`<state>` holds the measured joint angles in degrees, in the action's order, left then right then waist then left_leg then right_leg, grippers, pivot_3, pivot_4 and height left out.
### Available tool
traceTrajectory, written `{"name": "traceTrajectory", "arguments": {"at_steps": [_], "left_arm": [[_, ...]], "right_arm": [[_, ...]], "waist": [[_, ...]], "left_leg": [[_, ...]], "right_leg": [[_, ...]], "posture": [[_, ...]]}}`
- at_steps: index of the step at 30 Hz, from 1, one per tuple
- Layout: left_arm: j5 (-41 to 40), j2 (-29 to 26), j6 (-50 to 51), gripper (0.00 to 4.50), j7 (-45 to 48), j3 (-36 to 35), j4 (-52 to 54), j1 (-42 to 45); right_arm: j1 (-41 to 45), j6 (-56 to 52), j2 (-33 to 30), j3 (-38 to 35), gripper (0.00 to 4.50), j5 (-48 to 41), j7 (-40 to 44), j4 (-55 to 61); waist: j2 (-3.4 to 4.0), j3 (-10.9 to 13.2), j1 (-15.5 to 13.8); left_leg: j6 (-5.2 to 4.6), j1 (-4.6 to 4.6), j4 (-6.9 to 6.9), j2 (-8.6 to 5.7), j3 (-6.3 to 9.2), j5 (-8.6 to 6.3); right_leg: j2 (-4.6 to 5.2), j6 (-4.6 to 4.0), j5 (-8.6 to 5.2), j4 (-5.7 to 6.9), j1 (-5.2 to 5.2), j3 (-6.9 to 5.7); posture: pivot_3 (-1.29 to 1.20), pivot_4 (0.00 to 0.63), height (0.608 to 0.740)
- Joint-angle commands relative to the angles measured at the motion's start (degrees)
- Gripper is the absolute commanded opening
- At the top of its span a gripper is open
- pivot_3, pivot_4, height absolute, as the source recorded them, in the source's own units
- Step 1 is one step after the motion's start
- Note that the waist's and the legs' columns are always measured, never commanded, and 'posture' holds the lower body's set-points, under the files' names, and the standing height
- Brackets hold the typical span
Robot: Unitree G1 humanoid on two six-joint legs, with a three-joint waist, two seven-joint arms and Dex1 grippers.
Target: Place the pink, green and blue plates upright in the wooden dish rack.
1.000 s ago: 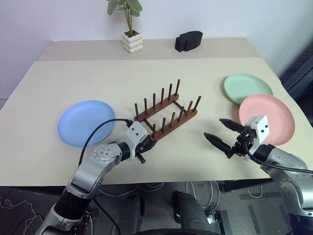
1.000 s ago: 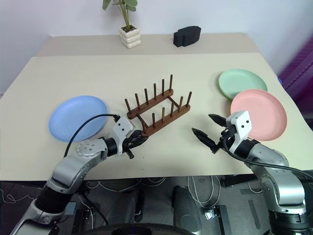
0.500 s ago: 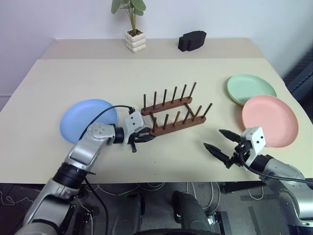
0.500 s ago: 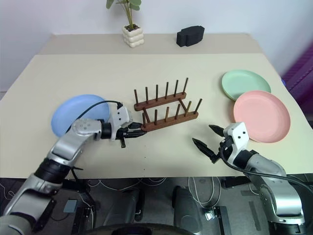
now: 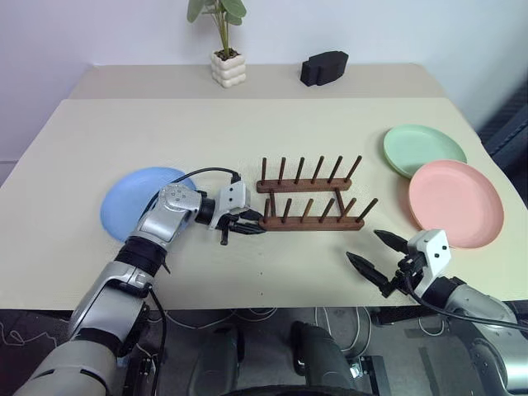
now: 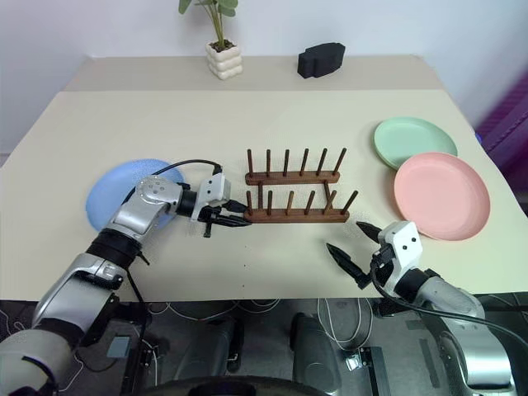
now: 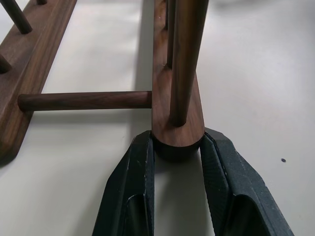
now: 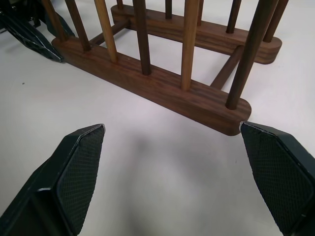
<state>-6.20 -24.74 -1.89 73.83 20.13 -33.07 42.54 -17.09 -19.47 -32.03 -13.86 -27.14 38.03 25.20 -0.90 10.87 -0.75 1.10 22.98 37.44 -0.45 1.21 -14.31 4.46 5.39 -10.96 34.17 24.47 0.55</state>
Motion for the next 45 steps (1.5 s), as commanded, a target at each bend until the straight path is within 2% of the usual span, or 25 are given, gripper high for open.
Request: {"name": "traceTrajectory", "arguments": {"at_steps": [1, 3, 9, 10, 11, 13, 15, 16, 19, 23, 25, 30, 35, 40, 45], "left_arm": [[1.0, 0.8, -1.8, 0.75, 0.8, -0.8, -2.0, 2.1], [1.4, 1.1, -2.8, 0.75, 0.4, -1.3, -3.4, 2.4], [2.5, 0.4, -2.8, 3.61, -0.9, -2.4, -3.2, 2.1], [2.5, 0.0, -2.4, 4.22, -1.2, -2.6, -2.6, 1.9], [2.5, -0.2, -2.0, 4.4, -1.3, -2.8, -2.2, 1.8], [2.5, -1.0, -1.6, 4.4, -2.0, -3.4, -0.7, 1.3], [1.7, -2.4, 0.0, 4.5, -2.5, -4.6, 2.4, 0.2], [0.7, -3.2, 2.1, 4.18, -2.4, -5.3, 4.6, -0.6], [-1.2, -4.9, 6.5, 3.21, -2.2, -7.0, 10.4, -3.0], [-3.7, -6.4, 12.2, 1.14, -1.4, -7.9, 18.5, -6.5], [-5.5, -7.5, 15.9, 0.09, -0.3, -7.9, 23.3, -8.9], [-7.2, -8.9, 22.0, 0.03, 0.0, -6.5, 32.4, -12.7], [-5.3, -7.3, 24.3, 0.03, -3.5, -3.3, 38.0, -14.6], [-1.6, -3.4, 24.1, 0.03, -9.9, 0.0, 37.5, -14.8], [0.2, -1.8, 22.7, 0.03, -13.4, 0.7, 36.0, -14.9]], "right_arm": [[-0.1, 1.4, 0.3, -1.1, 4.5, 0.1, -0.6, 2.9], [0.0, 1.4, 0.2, -0.9, 4.5, 0.2, -0.8, 3.0], [0.2, 1.0, -0.3, -0.7, 4.5, 0.0, -0.9, 3.5], [0.2, 0.9, -0.4, -0.7, 4.5, 0.0, -0.8, 3.6], [0.2, 0.8, -0.5, -0.8, 4.5, -0.1, -0.8, 3.7], [0.1, 0.5, -0.8, -1.0, 4.5, -0.3, -0.6, 3.8], [0.2, 0.2, -1.1, -1.2, 3.95, -0.5, -0.5, 4.0], [0.3, -0.1, -1.3, -1.3, 3.64, -0.6, -0.5, 4.1], [0.6, -0.9, -1.9, -1.2, 2.22, -0.5, -0.3, 4.1], [1.1, -1.7, -3.2, -0.8, 0.07, 0.2, 0.3, 3.2], [1.9, -2.2, -4.3, -0.2, 0.0, 1.5, 0.2, 1.8], [3.6, -3.6, -6.0, 0.8, 0.0, 4.8, -0.4, -1.1], [4.5, -4.0, -6.6, 1.3, 0.0, 6.3, 0.1, -1.9], [6.7, -4.5, -7.3, 3.1, 0.0, 9.4, -0.5, -3.7], [10.3, -4.5, -6.8, 5.8, 0.0, 11.7, -0.9, -6.1]], "waist": [[0.0, 0.0, 0.0], [0.0, 0.0, 0.0], [0.0, 0.0, 0.0], [0.0, 0.0, 0.0], [0.0, 0.0, 0.1], [0.0, 0.0, 0.1], [0.0, 0.0, 0.2], [0.0, 0.0, 0.2], [0.01, 0.0, 0.2], [0.01, 0.0, 0.0], [0.01, 0.0, 0.1], [0.01, 0.0, 0.1], [0.01, 0.0, 0.1], [0.0, 0.0, 0.1], [0.01, 0.0, 0.2]], "left_leg": [[0.0, 0.01, 0.01, 0.0, 0.0, 0.0], [0.0, 0.0, 0.01, 0.0, 0.01, 0.0], [-0.01, 0.0, 0.01, 0.0, 0.02, 0.0], [-0.01, -0.01, 0.01, 0.0, 0.02, 0.0], [-0.01, -0.01, 0.01, 0.0, 0.02, 0.0], [-0.01, -0.01, 0.01, 0.0, 0.02, 0.0], [-0.01, -0.02, 0.0, 0.01, 0.02, 0.0], [-0.01, -0.02, 0.0, 0.02, 0.03, 0.0], [-0.01, -0.02, 0.0, 0.06, 0.02, 0.0], [-0.01, 0.0, 0.02, 0.06, 0.02, 0.0], [-0.01, 0.02, 0.04, 0.06, 0.01, 0.0], [-0.01, -0.01, 0.03, 0.07, 0.02, 0.0], [-0.01, 0.0, 0.04, 0.06, 0.02, 0.0], [-0.01, -0.01, 0.04, 0.03, 0.01, 0.0], [-0.01, -0.05, 0.02, 0.02, 0.01, 0.0]], "right_leg": [[0.0, 0.0, 0.0, 0.0, 0.0, 0.0], [0.0, 0.01, 0.0, 0.01, 0.0, 0.0], [-0.01, 0.0, 0.01, 0.02, 0.0, 0.0], [-0.01, 0.0, 0.01, 0.03, 0.0, 0.0], [-0.01, 0.01, 0.01, 0.03, 0.0, -0.01], [-0.01, 0.0, 0.01, 0.04, 0.0, -0.01], [-0.01, -0.01, 0.01, 0.05, 0.0, -0.01], [-0.02, -0.01, 0.01, 0.05, 0.01, 0.0], [-0.02, -0.01, 0.02, 0.06, 0.02, 0.0], [0.0, -0.01, 0.01, 0.05, 0.02, 0.0], [0.0, -0.01, 0.01, 0.05, 0.02, 0.01], [-0.03, -0.02, 0.01, 0.07, 0.02, 0.0], [-0.01, -0.01, 0.0, 0.07, 0.02, 0.01], [-0.02, 0.0, -0.01, 0.07, 0.02, 0.01], [-0.05, -0.02, 0.01, 0.09, 0.02, 0.01]], "posture": [[0.0, 0.15, 0.736], [0.0, 0.15, 0.736], [0.0, 0.15, 0.736], [0.0, 0.15, 0.736], [0.0, 0.15, 0.736], [0.0, 0.15, 0.736], [0.0, 0.15, 0.736], [0.0, 0.15, 0.736], [0.0, 0.15, 0.736], [0.0, 0.15, 0.736], [0.0, 0.15, 0.736], [0.0, 0.15, 0.736], [0.0, 0.15, 0.736], [0.0, 0.15, 0.736], [0.0, 0.15, 0.736]]}}
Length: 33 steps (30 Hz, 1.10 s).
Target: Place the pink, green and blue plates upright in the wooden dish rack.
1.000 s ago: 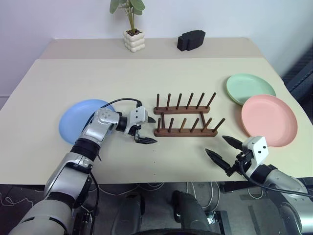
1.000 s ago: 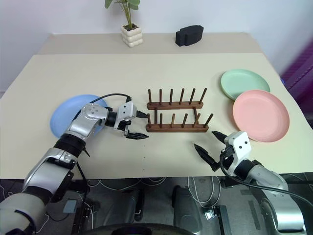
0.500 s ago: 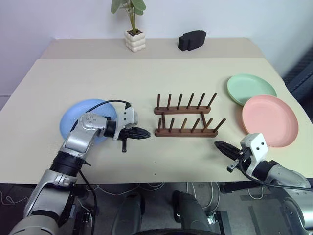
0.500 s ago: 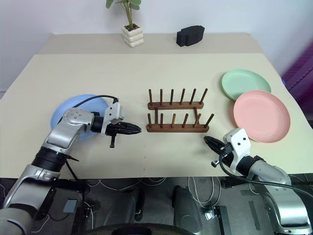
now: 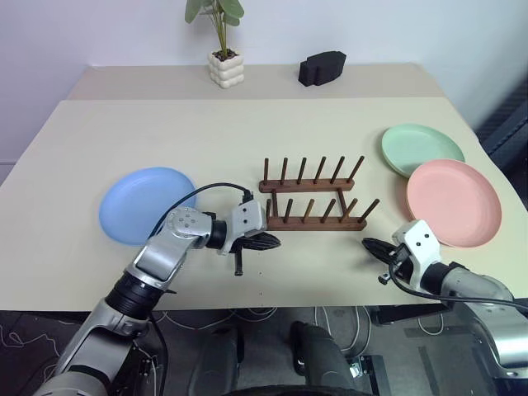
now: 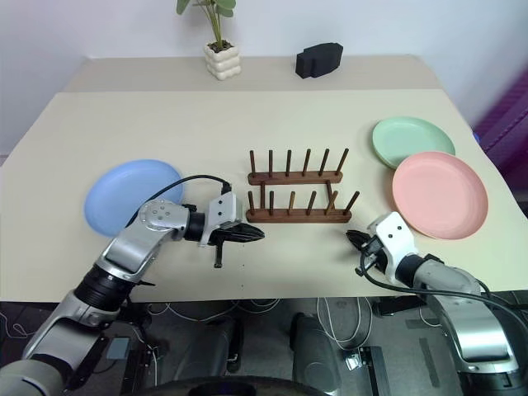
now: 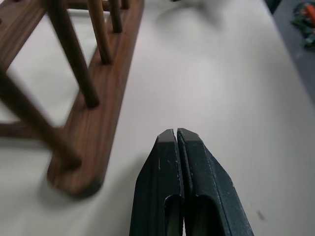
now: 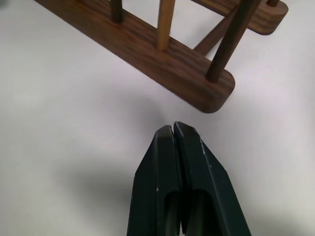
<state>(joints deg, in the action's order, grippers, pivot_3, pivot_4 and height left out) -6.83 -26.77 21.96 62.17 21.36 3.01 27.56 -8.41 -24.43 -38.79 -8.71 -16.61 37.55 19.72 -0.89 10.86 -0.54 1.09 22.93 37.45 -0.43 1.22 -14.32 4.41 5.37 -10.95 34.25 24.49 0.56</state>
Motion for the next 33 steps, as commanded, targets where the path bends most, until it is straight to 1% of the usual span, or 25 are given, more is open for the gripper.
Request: {"name": "traceTrajectory", "arguments": {"at_steps": [1, 6, 12, 17, 28, 33], "left_arm": [[1.0, 0.6, -1.6, 0.03, -2.4, -0.5, -0.4, 0.0], [3.6, 2.2, -4.4, 0.03, -6.9, -0.4, -3.6, 0.1], [6.2, 5.3, -8.4, 0.03, -13.5, -1.7, -9.0, 1.6], [7.7, 6.5, -10.5, 0.03, -17.6, -2.5, -13.0, 2.4], [8.0, 7.0, -13.1, 0.03, -18.9, -3.2, -16.1, 3.0], [7.4, 6.7, -13.8, 0.03, -17.6, -3.0, -15.7, 2.5]], "right_arm": [[2.7, 0.7, 0.1, 1.5, 0.0, 2.0, -0.7, -1.7], [9.7, 2.7, 1.4, 4.5, 0.0, 6.3, -3.0, -8.4], [13.6, 5.1, 2.2, 6.4, 0.0, 8.6, -2.7, -12.1], [16.1, 6.6, 3.1, 7.4, 0.0, 9.8, -3.1, -14.5], [17.4, 8.9, 4.2, 7.1, 0.0, 10.9, -3.4, -16.5], [16.6, 10.4, 3.6, 6.1, 0.0, 11.2, -3.9, -15.6]], "waist": [[0.0, 0.0, 0.0], [0.0, 0.0, 0.0], [0.0, 0.0, -0.1], [0.01, 0.0, 0.0], [0.01, 0.0, 0.0], [0.02, 0.0, 0.0]], "left_leg": [[0.0, 0.0, 0.0, 0.01, 0.0, 0.0], [0.0, -0.02, 0.04, -0.01, -0.02, 0.0], [0.0, -0.01, 0.05, -0.03, -0.01, 0.0], [0.0, -0.05, 0.12, -0.04, -0.01, 0.0], [0.0, -0.08, 0.12, -0.04, -0.01, 0.0], [0.0, -0.08, 0.12, -0.04, -0.02, 0.0]], "right_leg": [[-0.01, 0.0, 0.0, 0.0, 0.0, 0.0], [0.0, 0.0, 0.01, 0.0, -0.02, 0.01], [0.01, 0.01, 0.02, 0.01, -0.04, 0.01], [0.01, 0.01, 0.03, 0.07, -0.07, 0.01], [0.01, 0.02, 0.04, 0.1, -0.08, 0.02], [0.01, 0.01, 0.04, 0.1, -0.08, 0.02]], "posture": [[0.0, 0.15, 0.736], [0.0, 0.15, 0.736], [0.0, 0.15, 0.736], [0.0, 0.15, 0.736], [0.0, 0.15, 0.736], [0.0, 0.15, 0.736]]}}
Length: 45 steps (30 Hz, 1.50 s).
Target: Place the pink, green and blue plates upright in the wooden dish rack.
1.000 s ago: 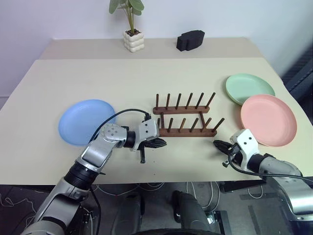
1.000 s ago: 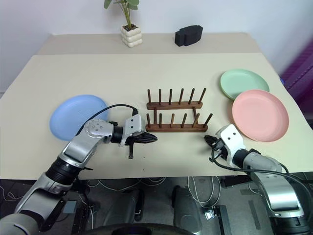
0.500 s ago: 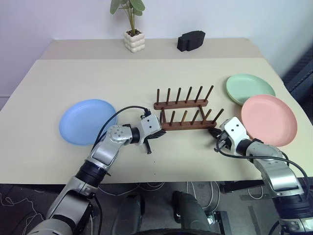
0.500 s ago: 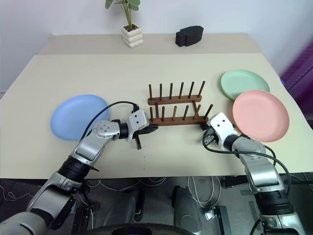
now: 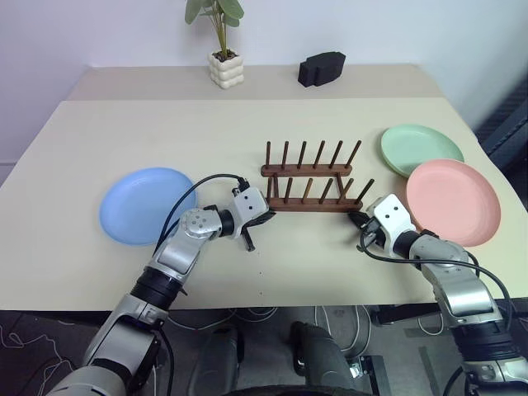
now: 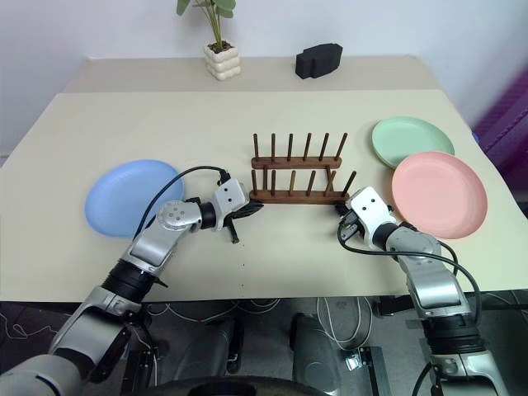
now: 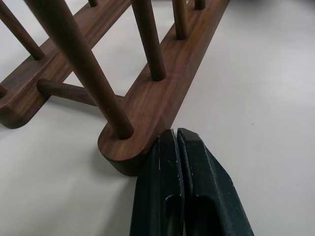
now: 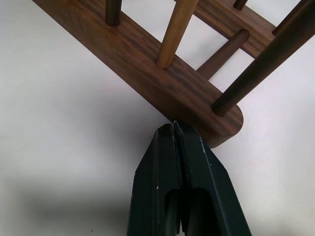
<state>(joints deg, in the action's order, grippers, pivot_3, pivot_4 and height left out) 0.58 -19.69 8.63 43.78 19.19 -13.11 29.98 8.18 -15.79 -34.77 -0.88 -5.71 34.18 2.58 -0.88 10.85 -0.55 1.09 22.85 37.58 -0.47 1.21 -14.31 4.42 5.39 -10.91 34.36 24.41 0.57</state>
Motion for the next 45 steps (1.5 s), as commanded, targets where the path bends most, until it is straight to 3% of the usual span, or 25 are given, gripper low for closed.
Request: {"name": "traceTrajectory", "arguments": {"at_steps": [1, 4, 6, 8, 14, 15, 20, 29, 31, 33, 39, 45], "left_arm": [[-1.1, -0.7, -0.4, 0.03, 2.2, -1.0, 1.4, -0.4], [-4.7, -1.5, 0.0, 0.03, 6.0, -2.0, 4.6, -2.0], [-8.6, -1.9, 1.6, 0.0, 9.3, -3.0, 7.9, -3.4], [-11.7, -2.4, 3.4, 0.0, 12.3, -3.4, 10.9, -4.8], [-16.5, -1.8, 6.1, 0.0, 17.3, -2.2, 15.5, -6.3], [-16.9, -1.4, 6.3, 0.0, 17.5, -2.1, 15.5, -6.1], [-19.0, 0.8, 7.4, 0.0, 20.2, -1.6, 14.7, -4.4], [-18.0, 1.5, 5.0, 0.0, 21.4, -1.7, 12.0, -5.1], [-18.1, 1.9, 5.1, 0.0, 21.1, -1.6, 12.1, -5.5], [-17.9, 2.3, 4.9, 0.0, 20.6, -1.5, 12.4, -5.9], [-18.1, 2.8, 5.6, 0.0, 19.3, -1.8, 13.7, -6.5], [-18.8, 3.6, 7.5, 0.0, 18.5, -1.8, 14.4, -5.8]], "right_arm": [[-1.2, 1.1, -1.1, -3.0, 0.0, -0.9, 0.2, 3.9], [-4.8, -2.3, -3.3, -6.9, 0.0, -4.6, 2.6, 10.6], [-7.7, -6.0, -4.7, -11.9, 0.52, -8.2, 3.4, 15.8], [-10.4, -9.6, -6.0, -17.0, 1.26, -11.5, 4.1, 20.8], [-15.6, -14.8, -8.0, -25.9, 4.18, -12.2, 2.1, 24.2], [-16.4, -15.1, -8.2, -26.5, 4.44, -11.6, 1.8, 23.9], [-18.3, -18.6, -5.2, -26.1, 4.44, -10.6, -2.7, 20.9], [-15.0, -9.8, -5.5, -16.0, 4.44, 1.0, -9.0, 9.5], [-13.7, -8.5, -5.1, -15.8, 3.92, 1.2, -9.2, 7.5], [-13.1, -7.3, -5.3, -15.4, 3.14, 2.0, -9.4, 5.9], [-12.6, -5.5, -5.0, -14.6, 0.12, 3.2, -9.7, 4.7], [-14.8, -5.7, -6.1, -15.6, 0.05, 6.3, -11.3, 8.9]], "waist": [[0.0, 0.0, 0.0], [0.01, 0.0, -0.1], [0.01, 0.0, -0.1], [0.01, 0.0, -0.2], [-0.01, 0.0, -0.2], [0.0, 0.0, -0.2], [0.0, 0.0, -0.2], [0.06, -0.1, 0.2], [0.06, -0.1, 0.1], [0.07, -0.1, -0.1], [0.07, -0.1, -0.1], [0.06, -0.1, -0.2]], "left_leg": [[0.0, 0.0, 0.0, 0.0, 0.0, 0.0], [-0.01, 0.01, -0.06, 0.0, 0.01, 0.0], [-0.01, 0.02, -0.06, 0.01, 0.01, -0.01], [-0.01, 0.04, -0.04, 0.03, 0.02, -0.01], [-0.01, 0.02, -0.02, 0.04, 0.01, -0.01], [-0.01, 0.02, -0.02, 0.04, 0.01, -0.01], [-0.02, 0.02, -0.01, 0.02, -0.01, -0.01], [-0.04, -0.04, -0.01, 0.01, -0.06, -0.02], [-0.04, -0.03, 0.02, 0.01, -0.06, -0.02], [-0.04, -0.03, 0.03, 0.02, -0.05, -0.02], [-0.05, 0.02, 0.05, -0.01, -0.03, -0.03], [-0.06, 0.02, 0.05, -0.01, -0.02, -0.04]], "right_leg": [[0.0, 0.0, 0.0, 0.0, 0.0, 0.0], [0.0, 0.02, -0.02, -0.02, 0.0, 0.0], [0.02, 0.02, -0.02, -0.03, 0.01, 0.01], [0.03, 0.01, -0.02, -0.03, 0.01, 0.01], [0.02, 0.0, -0.04, -0.05, -0.02, 0.0], [0.02, 0.0, -0.04, -0.05, -0.02, 0.0], [0.02, -0.01, -0.04, -0.06, -0.02, 0.01], [0.01, 0.0, -0.04, -0.06, -0.03, 0.05], [0.01, 0.01, -0.05, -0.06, -0.05, 0.05], [0.01, 0.01, -0.05, -0.06, -0.05, 0.05], [0.03, 0.0, -0.04, -0.08, -0.05, 0.05], [0.02, 0.01, -0.05, -0.08, -0.07, 0.05]], "posture": [[0.0, 0.15, 0.736], [0.0, 0.15, 0.736], [0.0, 0.15, 0.736], [0.0, 0.15, 0.736], [0.0, 0.15, 0.736], [0.0, 0.15, 0.736], [0.0, 0.15, 0.736], [0.0, 0.15, 0.736], [0.0, 0.15, 0.736], [0.0, 0.15, 0.736], [0.0, 0.15, 0.736], [0.0, 0.15, 0.736]]}}
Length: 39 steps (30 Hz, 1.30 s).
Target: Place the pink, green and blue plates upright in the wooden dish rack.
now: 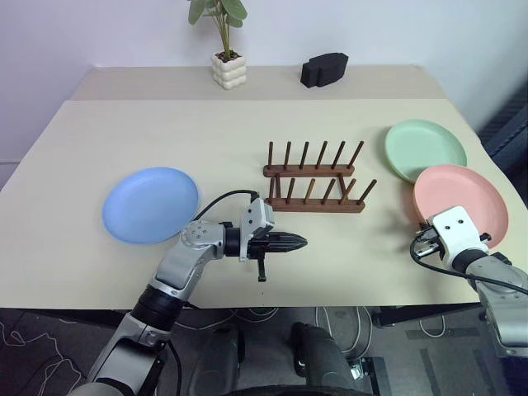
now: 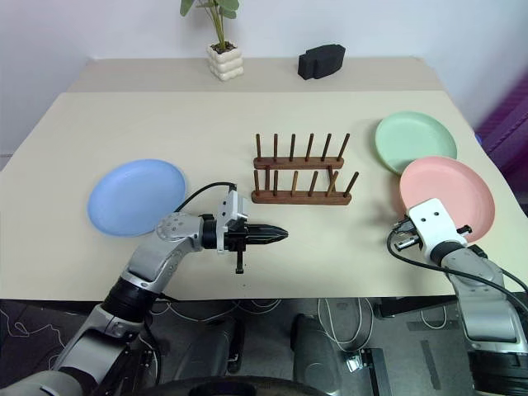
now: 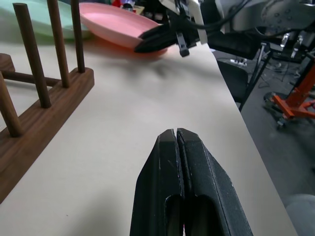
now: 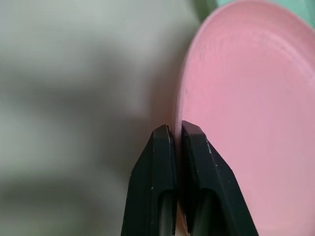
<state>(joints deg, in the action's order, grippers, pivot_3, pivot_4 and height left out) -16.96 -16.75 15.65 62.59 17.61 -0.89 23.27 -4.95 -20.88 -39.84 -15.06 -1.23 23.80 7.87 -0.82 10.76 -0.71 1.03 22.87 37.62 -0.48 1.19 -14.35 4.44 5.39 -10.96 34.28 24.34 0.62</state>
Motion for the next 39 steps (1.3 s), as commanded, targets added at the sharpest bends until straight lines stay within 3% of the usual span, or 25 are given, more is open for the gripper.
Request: {"name": "traceTrajectory", "arguments": {"at_steps": [1, 6, 10, 18, 21, 23, 39], "left_arm": [[-1.2, 0.7, 0.7, 0.0, -0.4, -0.2, 2.2, 1.1], [-1.3, 1.2, 1.3, 0.0, -0.5, -0.3, 2.1, 1.3], [-1.0, 2.0, 1.1, 0.0, -0.5, -0.1, 1.1, 2.0], [-0.3, 2.8, -0.2, 0.0, -1.0, -0.4, -0.3, 2.6], [-0.1, 2.6, -0.5, 0.0, -1.8, -0.7, 0.1, 2.1], [-0.2, 2.4, -0.6, 0.0, -2.2, -0.8, 0.4, 1.8], [-1.4, 0.0, 2.3, 0.0, -6.4, -2.5, 6.1, -1.3]], "right_arm": [[-2.5, -1.0, -1.6, -1.6, 0.05, 2.8, -1.0, 5.4], [-4.8, -3.1, -4.1, -4.3, 0.05, 4.4, 0.2, 14.7], [0.6, -2.5, -7.9, -7.9, 0.05, 2.4, 2.9, 20.4], [25.4, -9.5, -4.6, -5.4, 0.05, -15.1, 7.9, 23.0], [33.1, -16.4, 1.2, -6.3, 0.05, -31.0, 9.4, 22.7], [35.6, -19.4, 2.8, -7.0, 0.05, -36.7, 9.6, 22.2], [34.9, -27.9, 7.9, -12.3, 0.05, -59.2, 3.2, 10.8]], "waist": [[0.0, 0.0, 0.0], [0.05, 0.0, 0.1], [0.13, 0.0, 0.3], [0.09, 0.0, 0.1], [0.08, 0.1, 0.1], [0.08, 0.1, 0.0], [0.14, 0.1, 0.1]], "left_leg": [[0.0, 0.0, 0.0, 0.0, 0.0, 0.0], [-0.01, 0.02, 0.01, 0.0, 0.0, 0.0], [-0.02, 0.02, 0.01, 0.01, -0.02, -0.01], [-0.07, 0.09, 0.01, 0.03, 0.1, -0.04], [-0.09, 0.21, 0.08, 0.03, 0.15, -0.05], [-0.1, 0.25, 0.13, 0.05, 0.16, -0.06], [-0.13, 0.44, 0.28, 0.04, 0.32, -0.07]], "right_leg": [[0.0, 0.0, 0.0, 0.0, 0.0, 0.0], [0.0, 0.14, -0.09, 0.0, 0.02, 0.0], [0.0, 0.2, -0.12, 0.01, 0.05, 0.0], [-0.05, 0.15, -0.09, -0.02, 0.07, -0.06], [-0.04, 0.02, -0.01, -0.05, 0.08, -0.09], [-0.01, 0.02, 0.01, -0.03, 0.1, -0.08], [0.06, 0.02, 0.01, 0.0, 0.14, -0.26]], "posture": [[0.0, 0.15, 0.736], [0.0, 0.15, 0.736], [0.0, 0.15, 0.736], [0.0, 0.15, 0.736], [0.0, 0.15, 0.736], [0.0, 0.15, 0.736], [0.0, 0.15, 0.736]]}}
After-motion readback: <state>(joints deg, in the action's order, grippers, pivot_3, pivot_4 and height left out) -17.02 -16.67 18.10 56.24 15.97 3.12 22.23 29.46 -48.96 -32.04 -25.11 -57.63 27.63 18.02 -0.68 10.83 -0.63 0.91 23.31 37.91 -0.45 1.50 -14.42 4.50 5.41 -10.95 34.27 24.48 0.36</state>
